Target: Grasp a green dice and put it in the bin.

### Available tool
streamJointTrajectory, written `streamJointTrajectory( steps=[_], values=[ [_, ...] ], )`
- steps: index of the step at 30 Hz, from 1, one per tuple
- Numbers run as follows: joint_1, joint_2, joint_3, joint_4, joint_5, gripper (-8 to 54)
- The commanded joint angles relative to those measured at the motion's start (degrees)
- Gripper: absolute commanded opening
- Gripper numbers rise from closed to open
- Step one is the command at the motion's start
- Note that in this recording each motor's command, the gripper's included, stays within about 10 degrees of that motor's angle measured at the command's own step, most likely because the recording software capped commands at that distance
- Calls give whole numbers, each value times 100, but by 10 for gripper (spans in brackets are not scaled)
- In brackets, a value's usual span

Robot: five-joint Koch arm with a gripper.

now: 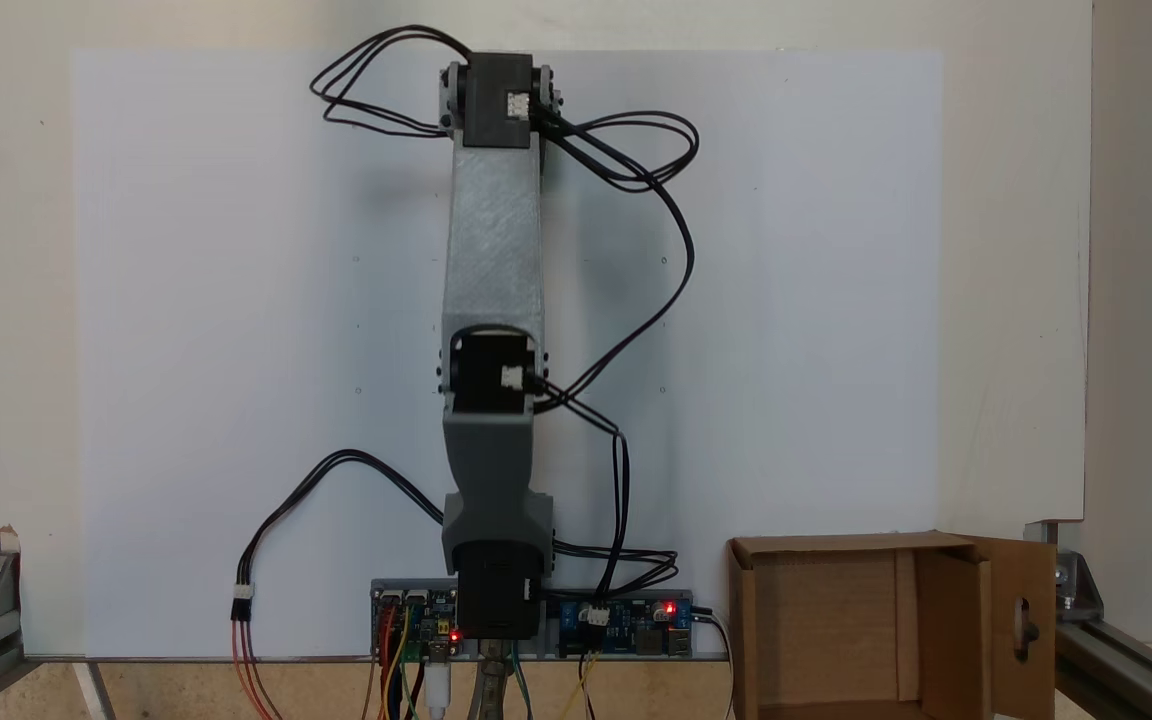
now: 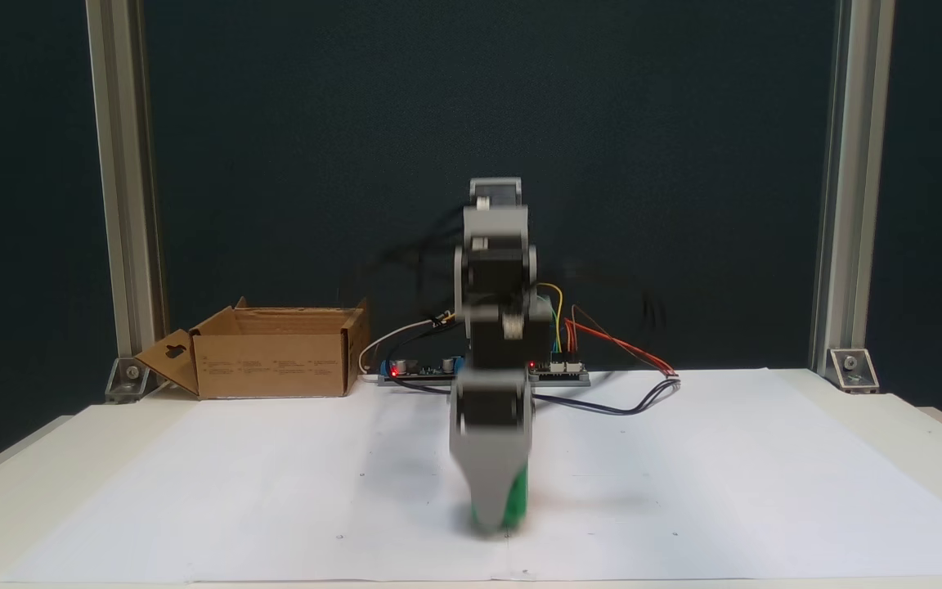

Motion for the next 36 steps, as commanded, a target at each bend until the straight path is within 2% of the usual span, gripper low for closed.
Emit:
streamJointTrajectory(
  steps=[1,5,11,20,36],
  values=[
    [62,930,44,0,167,121],
    [44,1978,387,70,167,121],
    [281,2839,527,343,158,121],
    [2452,3867,949,378,-483,121],
    [8130,3885,949,325,-2681,121]
  ],
)
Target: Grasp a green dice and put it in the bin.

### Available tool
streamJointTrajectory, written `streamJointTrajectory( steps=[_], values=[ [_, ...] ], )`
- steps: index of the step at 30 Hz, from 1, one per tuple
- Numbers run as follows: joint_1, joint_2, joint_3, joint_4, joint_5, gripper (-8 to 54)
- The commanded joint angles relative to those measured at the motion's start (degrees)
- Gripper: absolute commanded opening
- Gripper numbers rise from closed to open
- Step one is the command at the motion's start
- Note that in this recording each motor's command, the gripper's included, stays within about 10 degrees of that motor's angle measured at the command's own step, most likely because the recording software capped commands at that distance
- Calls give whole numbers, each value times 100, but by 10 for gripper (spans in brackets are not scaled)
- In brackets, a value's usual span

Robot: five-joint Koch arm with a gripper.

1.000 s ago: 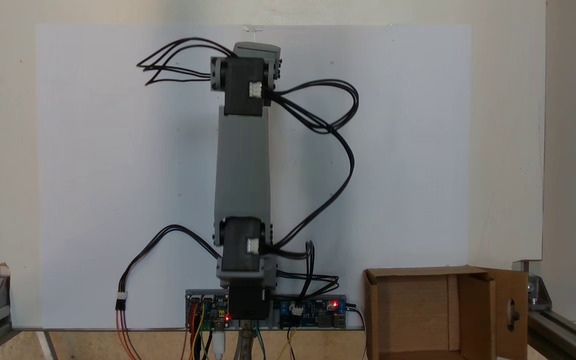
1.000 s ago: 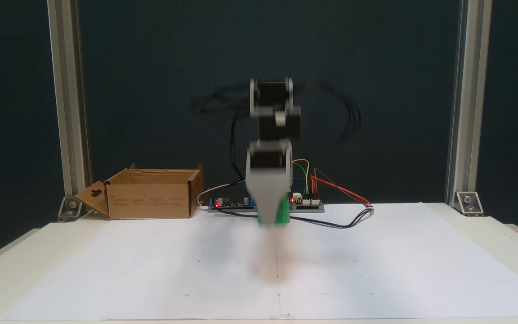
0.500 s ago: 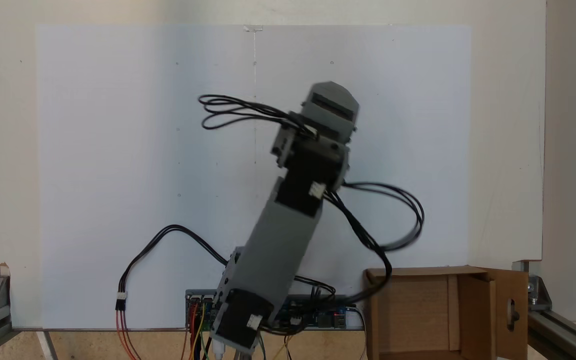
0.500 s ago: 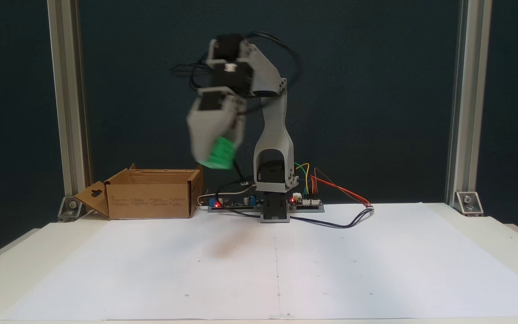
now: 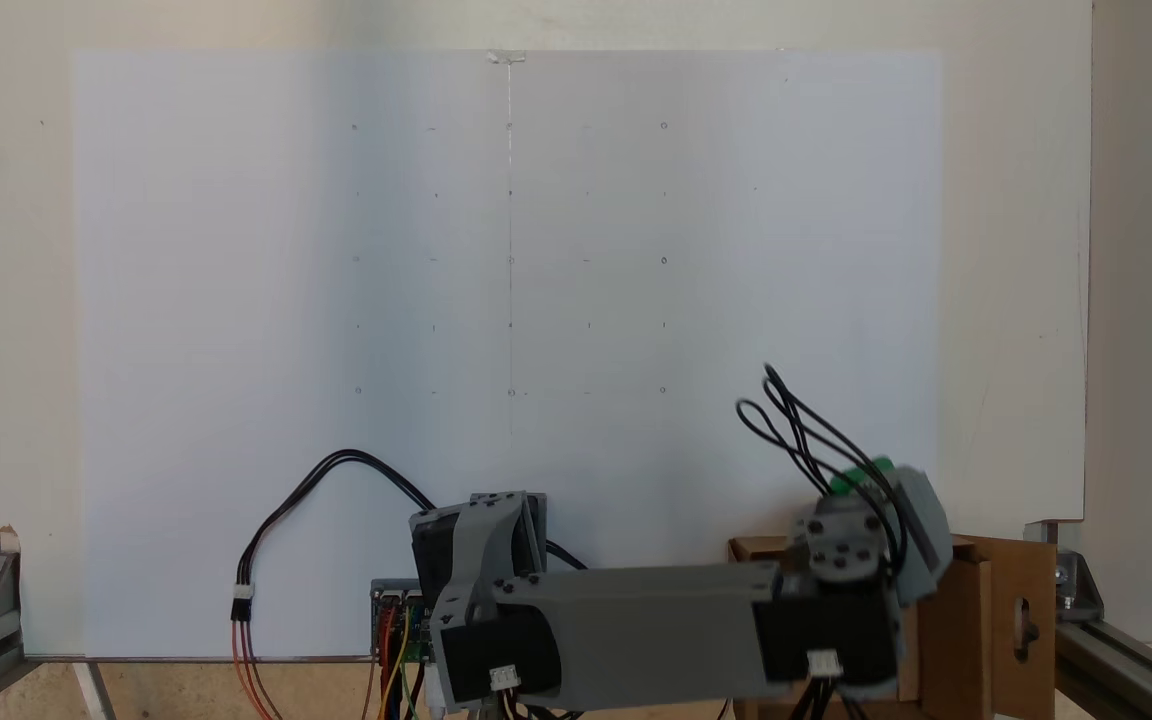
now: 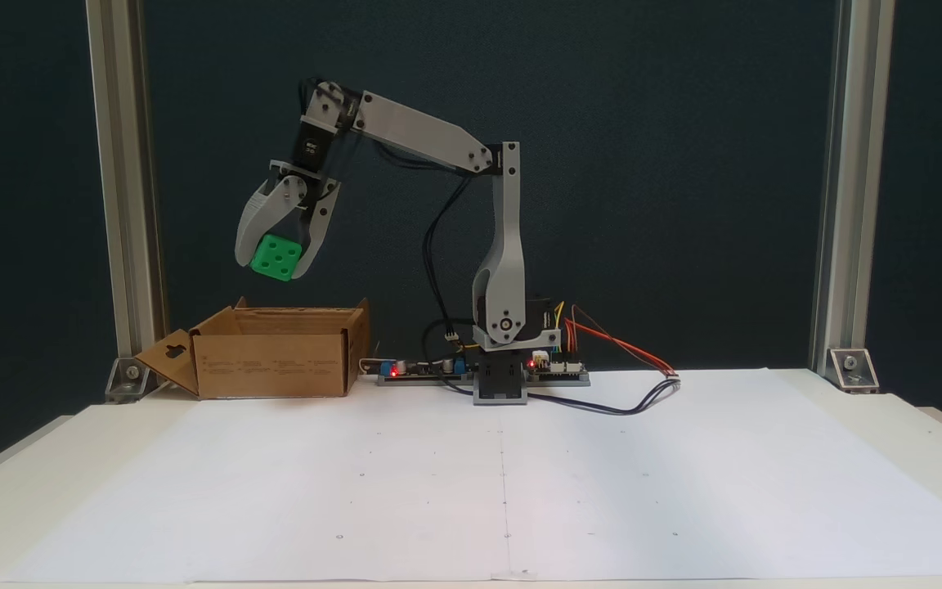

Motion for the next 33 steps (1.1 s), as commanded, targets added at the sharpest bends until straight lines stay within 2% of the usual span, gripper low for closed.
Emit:
streamJointTrajectory(
  steps=[1,6,17,25,26,27,28,31,33],
  values=[
    [545,123,-141,-70,-580,121],
    [1485,-281,-141,-70,-1081,121],
    [2672,-1995,-105,-729,-1547,121],
    [2733,-2092,325,-1055,-1644,121],
    [2733,-2092,325,-1063,-1635,134],
    [2725,-2092,396,-1063,-1626,245],
    [2725,-2092,483,-1063,-1626,326],
    [2707,-2083,492,-1072,-1617,410],
    [2689,-2004,483,-1195,-1608,410]
  ],
)
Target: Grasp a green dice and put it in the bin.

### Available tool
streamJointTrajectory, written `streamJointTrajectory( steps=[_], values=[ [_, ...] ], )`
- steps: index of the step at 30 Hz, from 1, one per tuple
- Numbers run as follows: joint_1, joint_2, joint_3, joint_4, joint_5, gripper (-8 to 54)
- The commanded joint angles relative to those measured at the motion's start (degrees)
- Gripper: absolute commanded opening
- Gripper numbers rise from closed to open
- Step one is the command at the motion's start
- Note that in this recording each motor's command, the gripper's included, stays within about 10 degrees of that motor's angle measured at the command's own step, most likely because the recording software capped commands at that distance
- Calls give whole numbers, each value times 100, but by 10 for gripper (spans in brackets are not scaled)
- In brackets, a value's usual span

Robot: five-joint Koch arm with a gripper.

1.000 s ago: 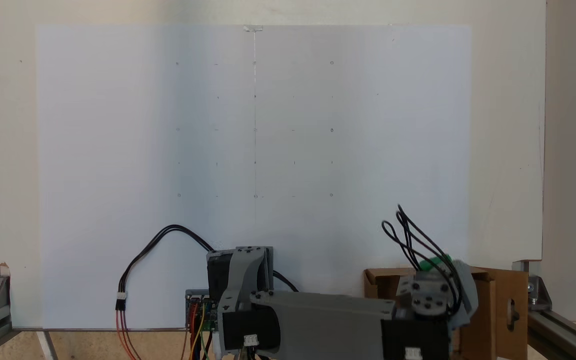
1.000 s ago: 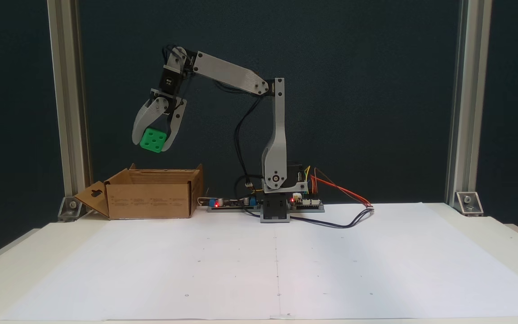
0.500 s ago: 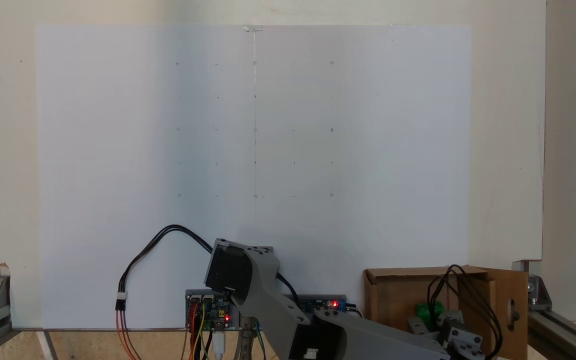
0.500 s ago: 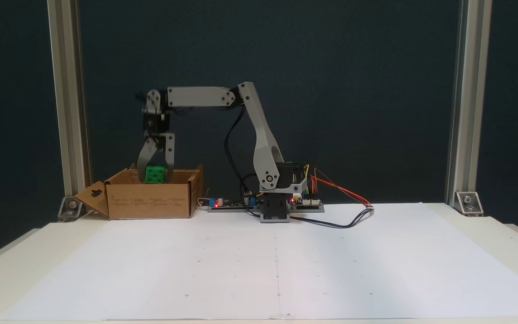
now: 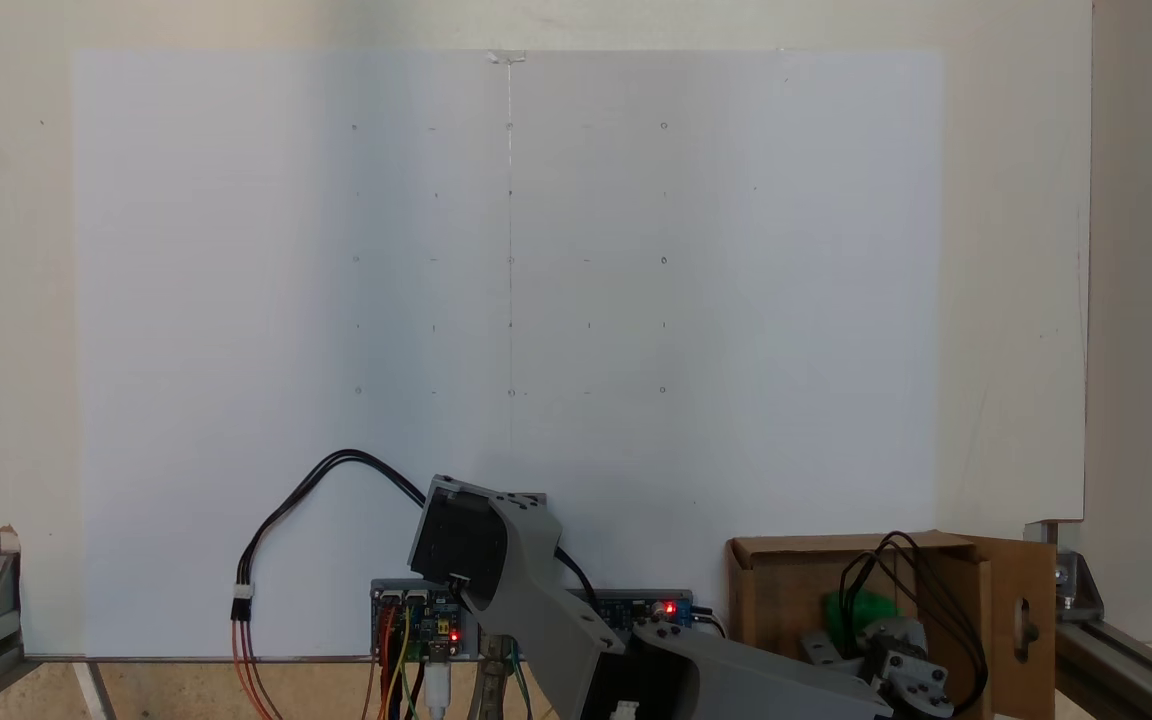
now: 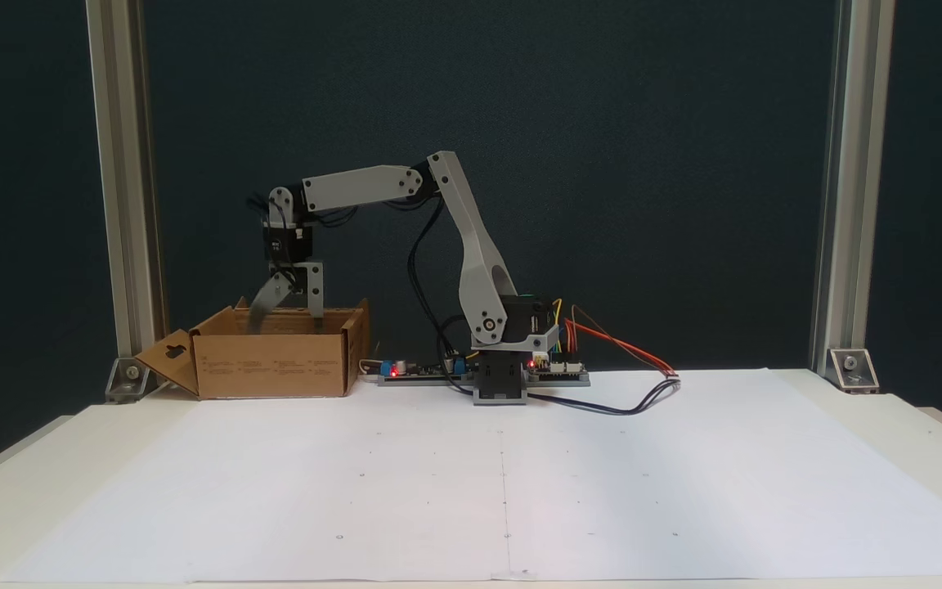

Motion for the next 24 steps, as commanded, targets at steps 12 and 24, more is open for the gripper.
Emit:
streamJointTrajectory(
  steps=[12,24],
  values=[
    [-1230,2522,-290,-105,1318,406],
    [-5326,3577,-281,-35,3507,408]
  ],
)
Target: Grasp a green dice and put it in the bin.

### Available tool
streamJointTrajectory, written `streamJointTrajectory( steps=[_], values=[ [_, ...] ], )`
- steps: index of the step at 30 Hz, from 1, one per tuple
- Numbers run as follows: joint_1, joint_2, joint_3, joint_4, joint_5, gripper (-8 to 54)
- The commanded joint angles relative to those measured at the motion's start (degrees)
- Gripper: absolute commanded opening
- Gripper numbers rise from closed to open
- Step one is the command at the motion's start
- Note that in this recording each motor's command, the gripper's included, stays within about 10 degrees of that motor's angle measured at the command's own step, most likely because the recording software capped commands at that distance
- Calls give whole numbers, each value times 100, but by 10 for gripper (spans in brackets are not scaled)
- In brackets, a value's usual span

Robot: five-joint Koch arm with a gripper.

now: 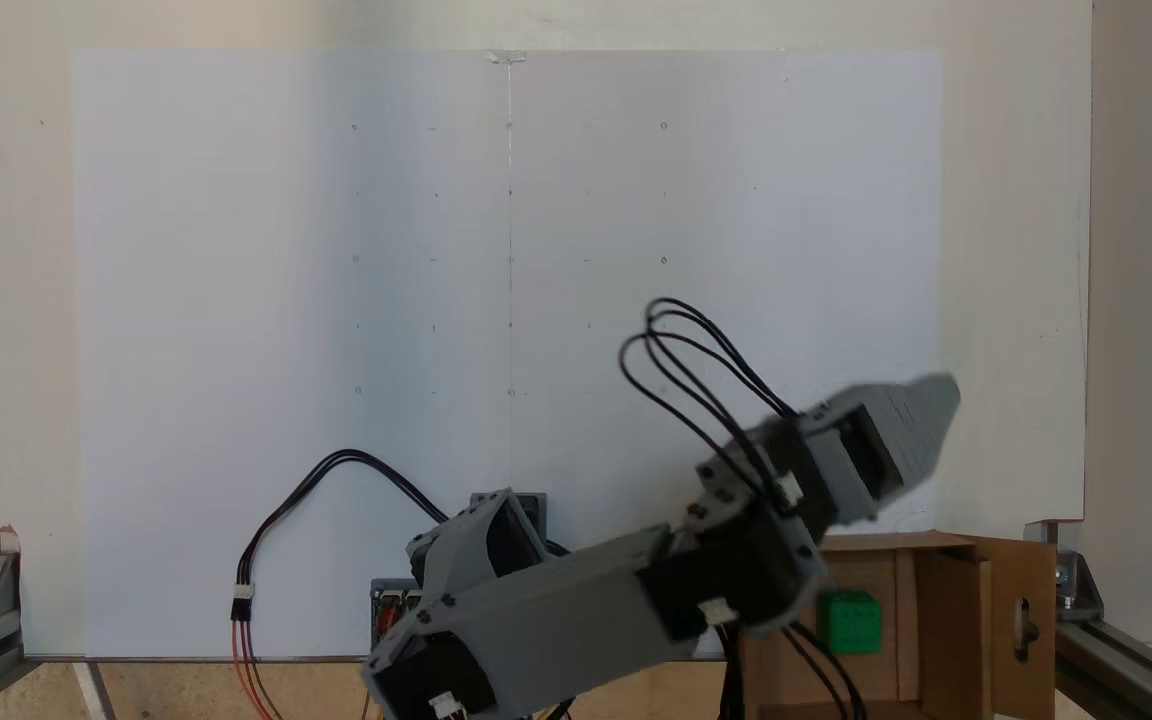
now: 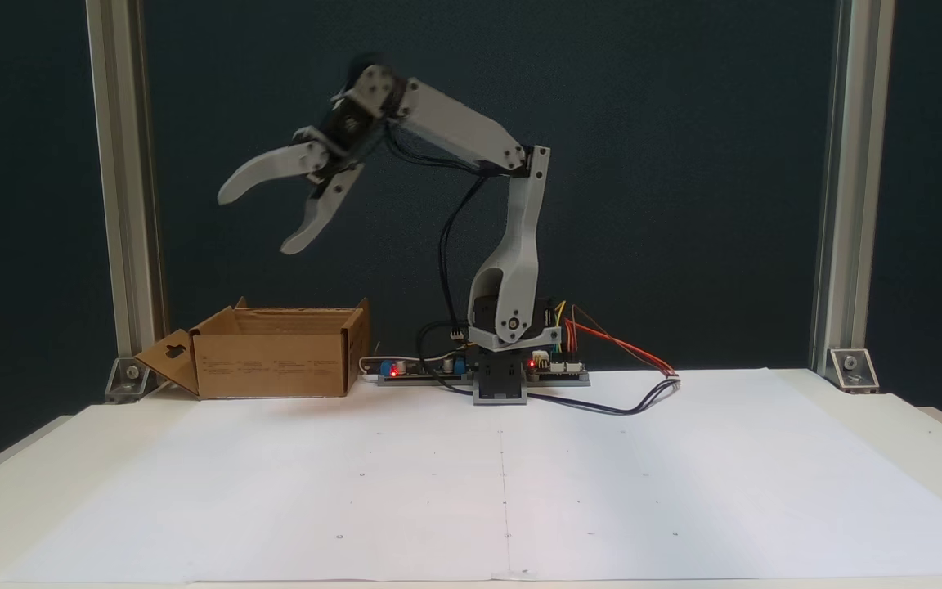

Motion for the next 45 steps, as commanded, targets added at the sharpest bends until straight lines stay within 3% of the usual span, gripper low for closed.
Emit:
streamJointTrajectory(
  steps=[1,12,16,19,38,45],
  values=[
    [-817,281,-290,0,501,409],
    [-5309,413,-132,-35,589,441],
    [-6056,431,-70,-53,615,444],
    [-6258,633,202,-352,615,444],
    [-5520,3393,5546,-5317,580,455],
    [-5511,3516,6495,-6669,580,466]
  ],
)
